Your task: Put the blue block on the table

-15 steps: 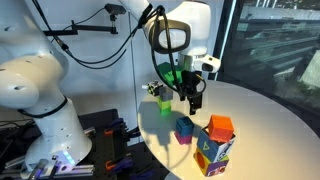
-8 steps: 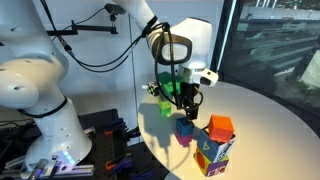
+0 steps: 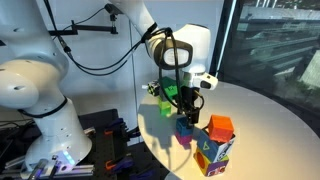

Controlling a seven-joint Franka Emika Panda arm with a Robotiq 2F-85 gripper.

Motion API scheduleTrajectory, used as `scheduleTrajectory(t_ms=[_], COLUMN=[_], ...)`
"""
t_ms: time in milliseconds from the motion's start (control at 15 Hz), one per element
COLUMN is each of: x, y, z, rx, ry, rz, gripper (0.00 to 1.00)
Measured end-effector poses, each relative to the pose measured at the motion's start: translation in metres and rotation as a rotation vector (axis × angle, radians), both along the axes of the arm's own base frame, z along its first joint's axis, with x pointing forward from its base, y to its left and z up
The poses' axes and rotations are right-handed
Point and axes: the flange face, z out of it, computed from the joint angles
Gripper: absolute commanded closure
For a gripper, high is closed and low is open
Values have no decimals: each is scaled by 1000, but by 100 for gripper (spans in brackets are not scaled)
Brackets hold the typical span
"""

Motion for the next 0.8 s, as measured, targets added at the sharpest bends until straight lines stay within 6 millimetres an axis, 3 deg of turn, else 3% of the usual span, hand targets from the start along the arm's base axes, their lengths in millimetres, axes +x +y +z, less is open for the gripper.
scheduleTrajectory(t_ms=[333,400,467,800], x=[3,3,3,4], y=[0,0,0,-1], z=[-10,-12,-14,-22], rx=[-29,-30,-30,-31], ry=[-9,-10,-11,-12], rz=[12,12,12,4], gripper=[0,25,27,67])
